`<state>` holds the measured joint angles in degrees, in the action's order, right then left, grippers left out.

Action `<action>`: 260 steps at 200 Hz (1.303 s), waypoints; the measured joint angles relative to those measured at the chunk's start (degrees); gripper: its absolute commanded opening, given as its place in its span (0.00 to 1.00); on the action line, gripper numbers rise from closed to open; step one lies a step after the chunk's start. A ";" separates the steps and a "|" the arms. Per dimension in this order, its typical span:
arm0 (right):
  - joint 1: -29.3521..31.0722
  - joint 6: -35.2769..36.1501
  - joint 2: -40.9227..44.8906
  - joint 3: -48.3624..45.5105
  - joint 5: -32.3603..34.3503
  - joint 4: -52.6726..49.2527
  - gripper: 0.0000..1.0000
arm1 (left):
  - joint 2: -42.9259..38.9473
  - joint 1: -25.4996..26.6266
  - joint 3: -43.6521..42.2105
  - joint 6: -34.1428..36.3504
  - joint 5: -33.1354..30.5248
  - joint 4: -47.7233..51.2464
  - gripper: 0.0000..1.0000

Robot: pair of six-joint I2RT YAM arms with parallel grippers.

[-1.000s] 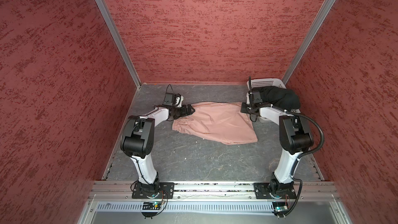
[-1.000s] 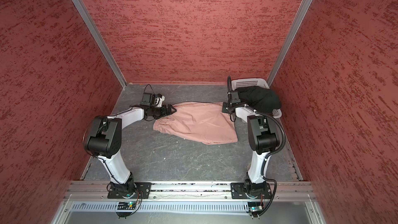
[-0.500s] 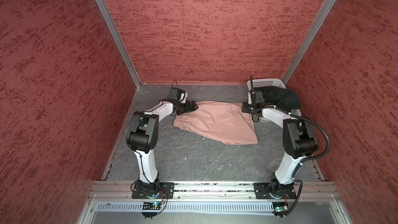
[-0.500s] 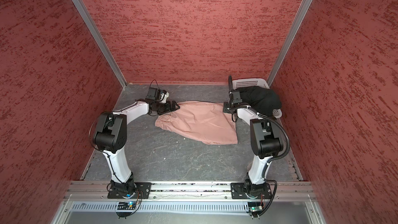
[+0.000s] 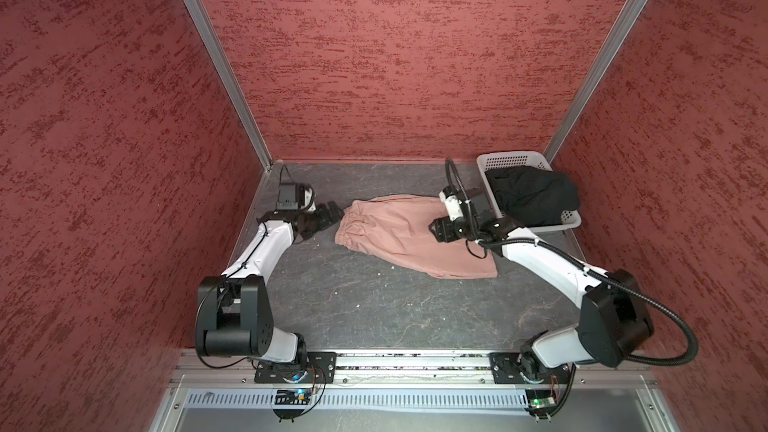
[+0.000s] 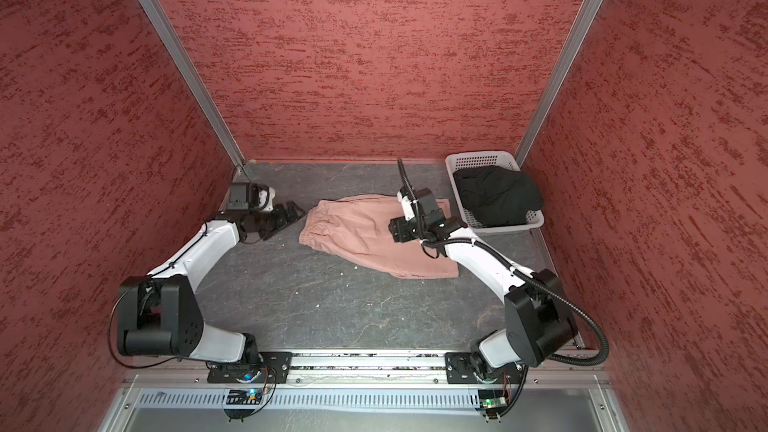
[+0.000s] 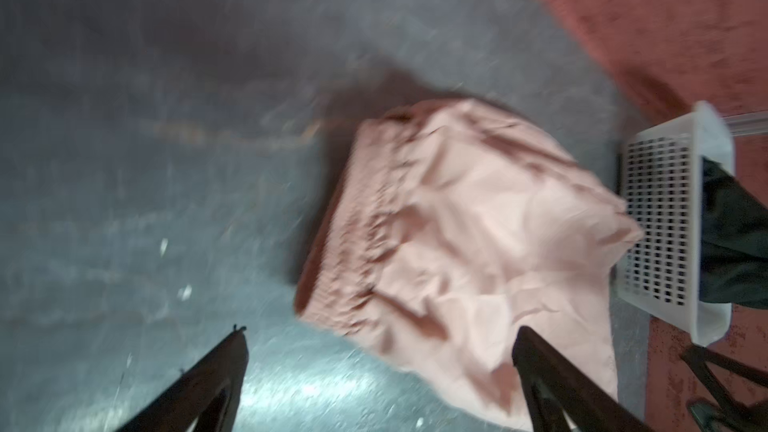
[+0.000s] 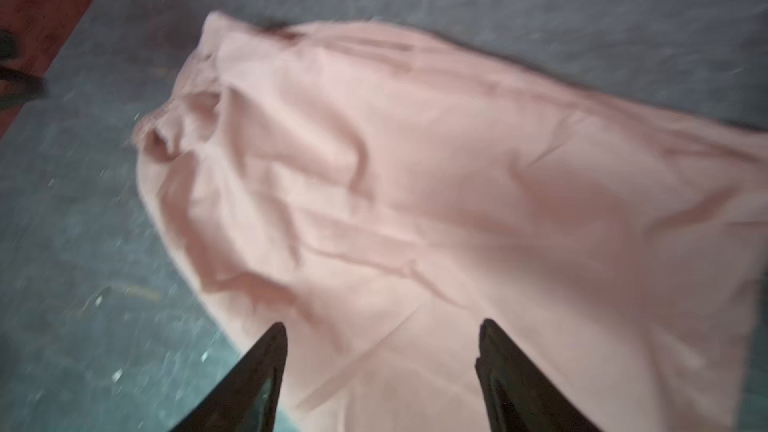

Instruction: Fold and stack the shorts

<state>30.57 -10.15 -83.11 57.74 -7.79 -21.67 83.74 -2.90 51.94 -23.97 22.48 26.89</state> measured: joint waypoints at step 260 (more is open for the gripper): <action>-2.97 -23.69 1.86 -21.16 4.09 4.79 0.74 | 7.23 -0.15 4.22 -3.87 9.86 -8.83 0.08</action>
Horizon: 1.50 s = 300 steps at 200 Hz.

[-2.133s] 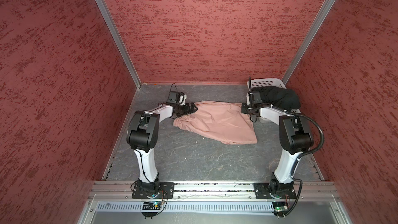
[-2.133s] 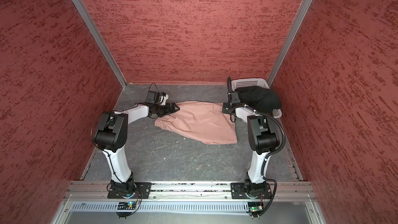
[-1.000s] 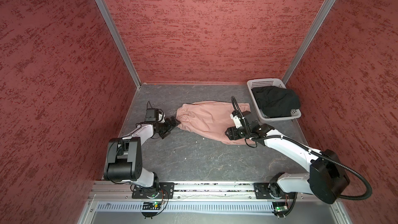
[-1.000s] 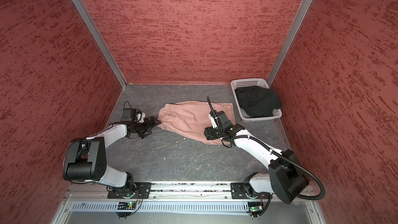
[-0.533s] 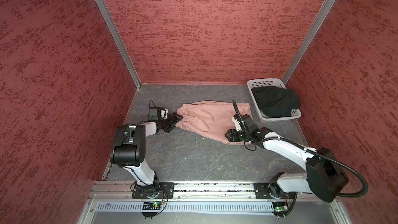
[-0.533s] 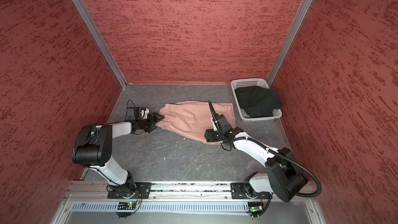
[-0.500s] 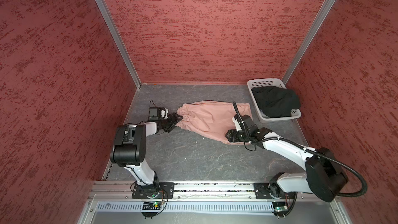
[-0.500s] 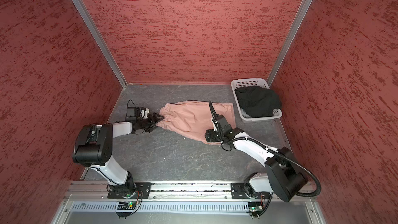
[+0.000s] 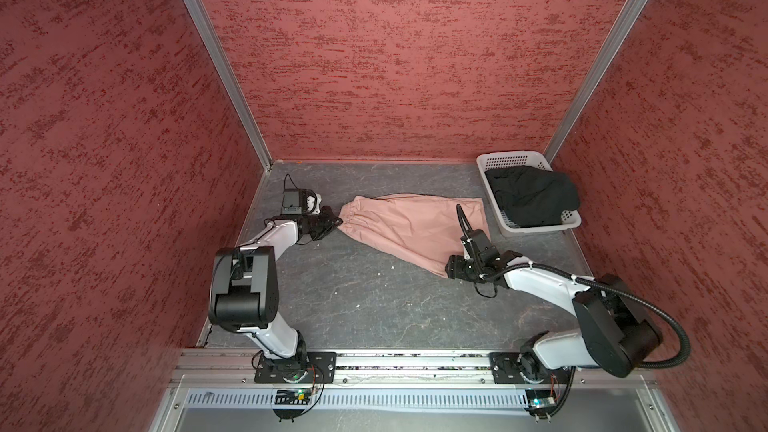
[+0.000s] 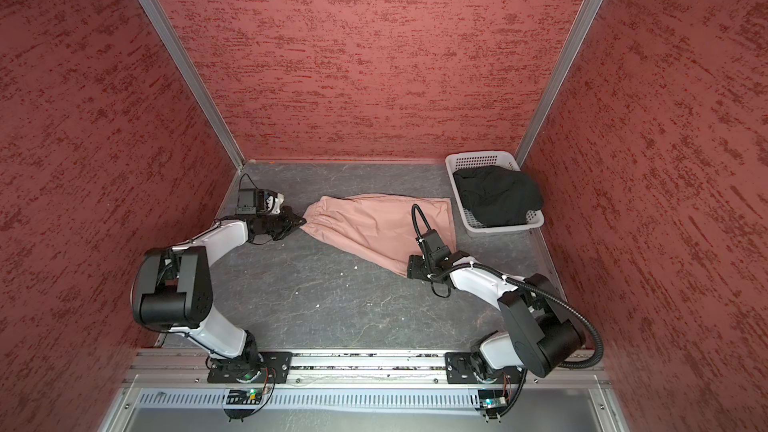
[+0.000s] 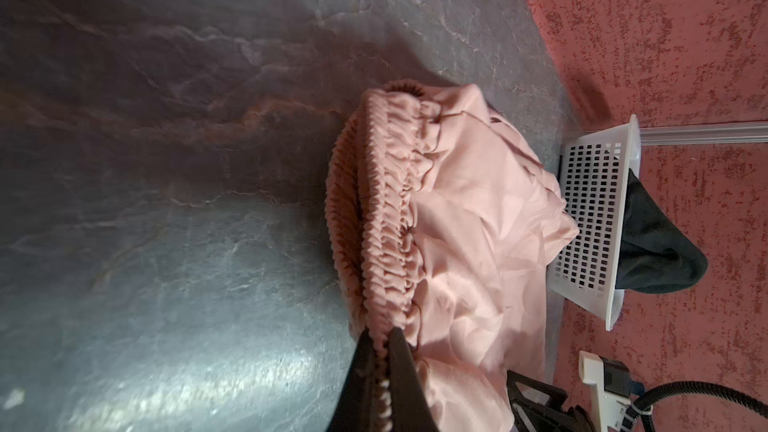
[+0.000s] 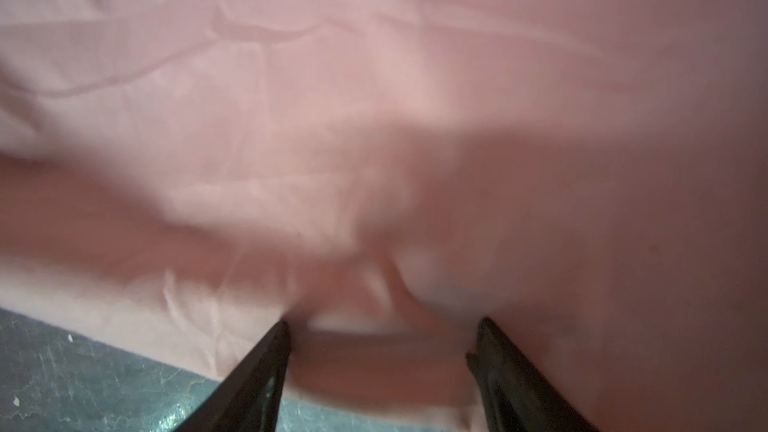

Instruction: Fold and stack the shorts

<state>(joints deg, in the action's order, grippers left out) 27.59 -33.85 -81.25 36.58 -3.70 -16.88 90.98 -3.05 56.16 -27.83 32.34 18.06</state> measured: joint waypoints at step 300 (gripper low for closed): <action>-4.90 14.47 -3.23 16.13 0.76 0.28 0.74 | -1.09 15.23 -5.88 0.81 -3.58 -3.61 0.99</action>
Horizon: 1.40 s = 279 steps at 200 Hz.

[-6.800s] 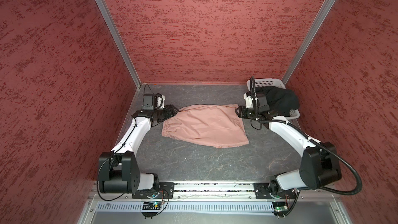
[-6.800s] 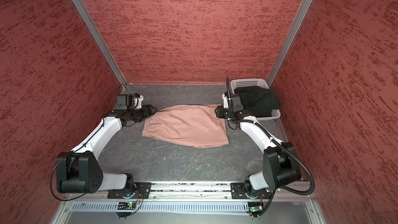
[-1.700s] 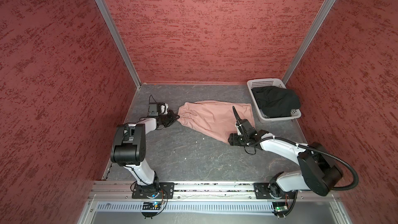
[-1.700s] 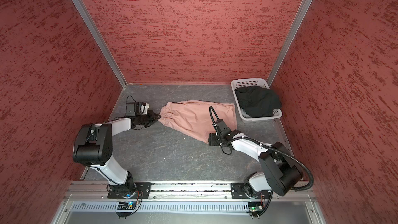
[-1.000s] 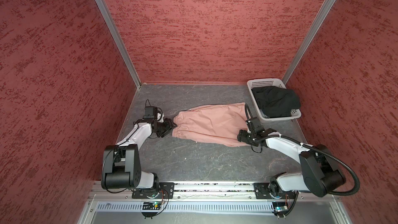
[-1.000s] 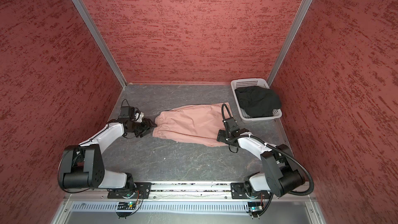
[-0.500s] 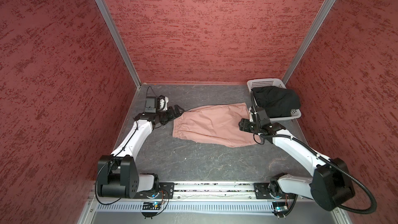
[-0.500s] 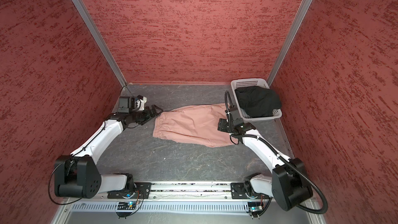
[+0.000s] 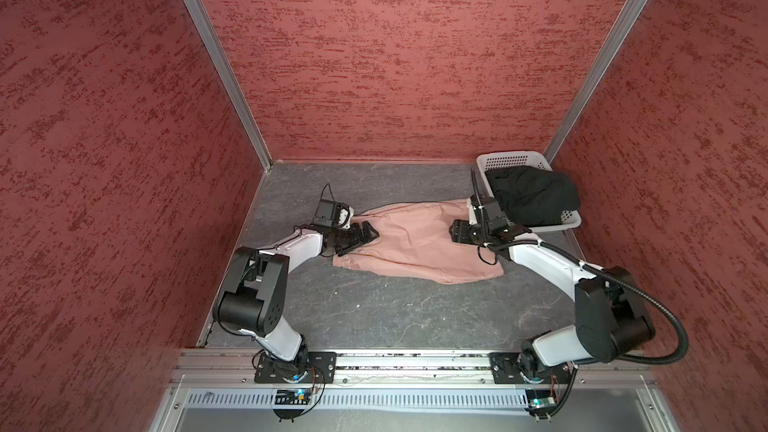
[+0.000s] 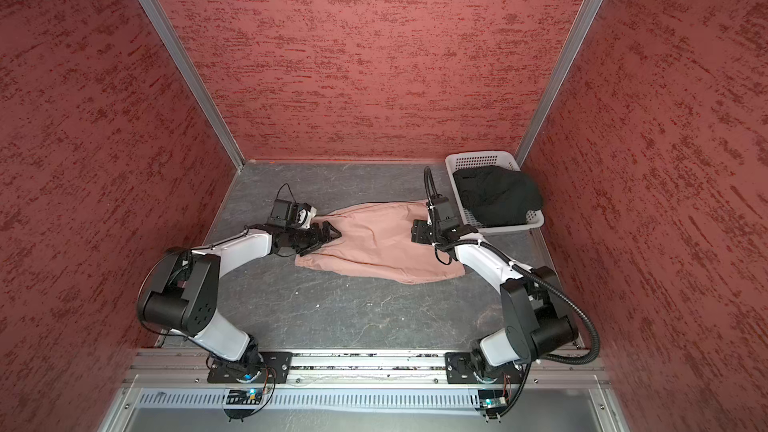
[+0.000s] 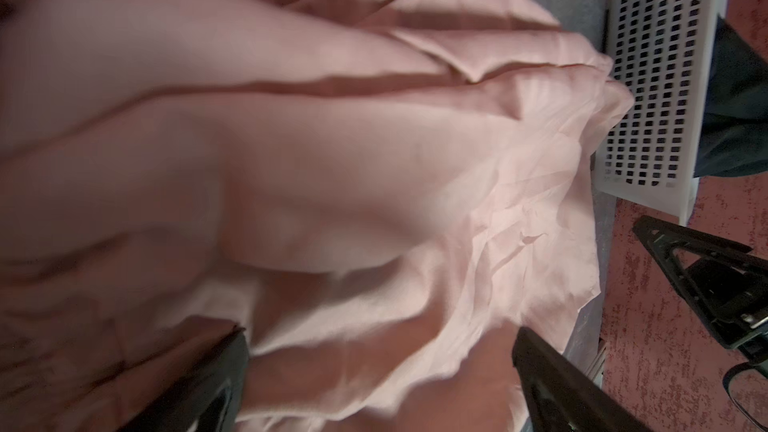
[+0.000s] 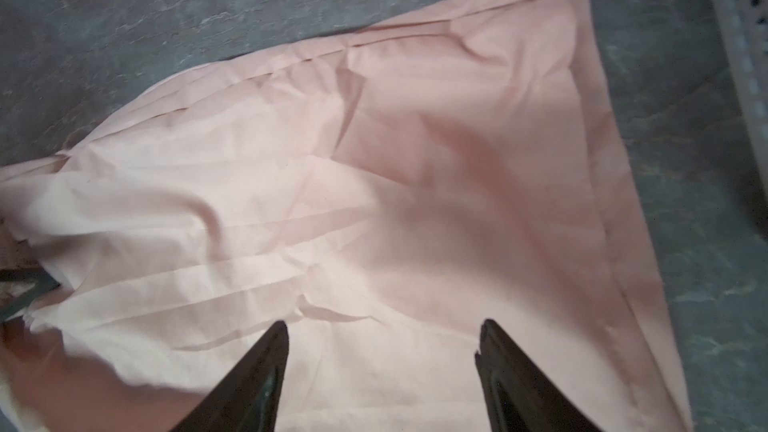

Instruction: Fold and stack the shorts

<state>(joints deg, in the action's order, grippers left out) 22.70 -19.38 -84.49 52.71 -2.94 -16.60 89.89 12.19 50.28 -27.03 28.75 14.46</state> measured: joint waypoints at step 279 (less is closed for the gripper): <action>46.88 42.12 -51.84 52.89 35.43 -3.21 0.95 | -47.23 -43.32 7.17 7.41 2.60 34.67 0.99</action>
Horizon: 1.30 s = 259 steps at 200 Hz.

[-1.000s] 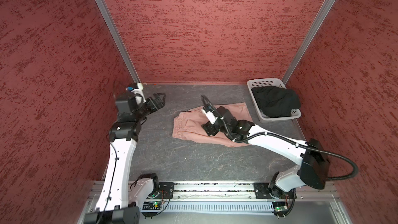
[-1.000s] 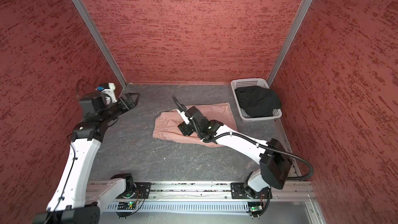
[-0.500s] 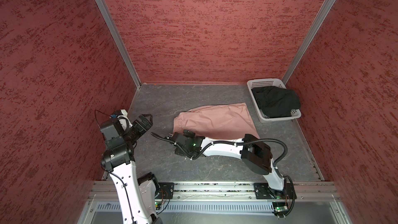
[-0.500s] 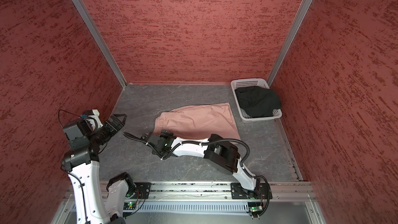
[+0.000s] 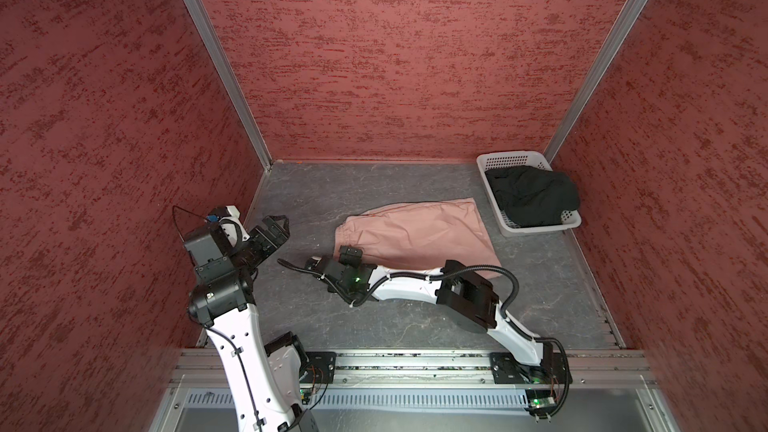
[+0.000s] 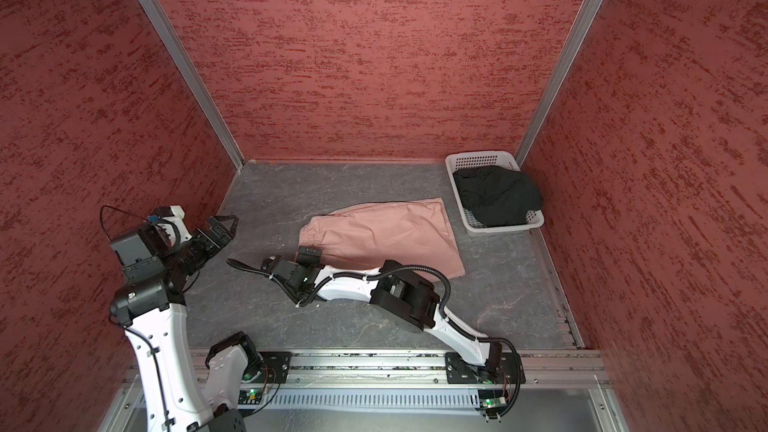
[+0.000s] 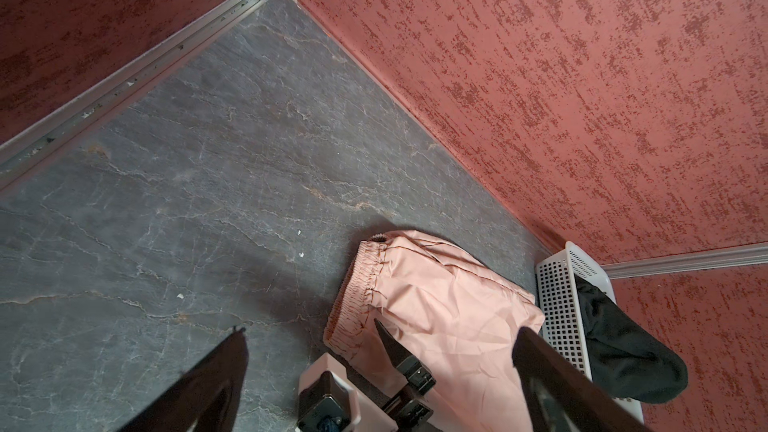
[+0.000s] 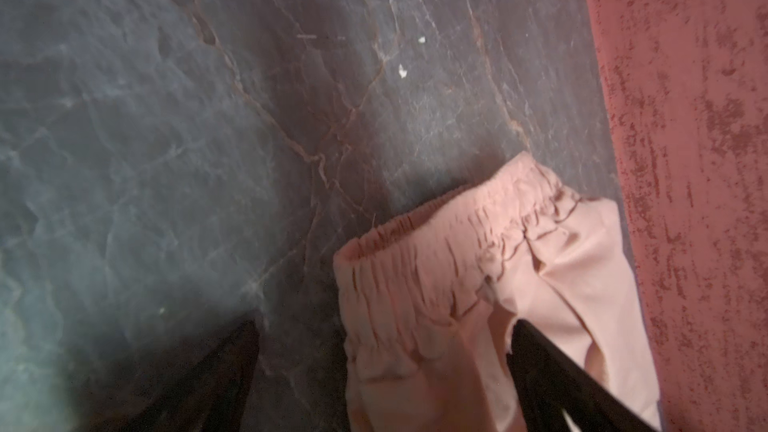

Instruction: Fold and stack the shorts

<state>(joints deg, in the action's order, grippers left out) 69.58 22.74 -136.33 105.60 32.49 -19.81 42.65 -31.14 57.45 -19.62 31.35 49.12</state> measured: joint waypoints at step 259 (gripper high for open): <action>-11.52 -26.82 22.82 -33.27 -32.11 34.82 0.00 | 16.48 22.88 -27.87 -20.52 6.21 -33.07 0.99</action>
<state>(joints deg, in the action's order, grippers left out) 58.06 -4.08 -113.51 72.34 0.38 15.00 59.13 -8.25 29.58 -40.14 37.56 16.05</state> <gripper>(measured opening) 0.073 0.994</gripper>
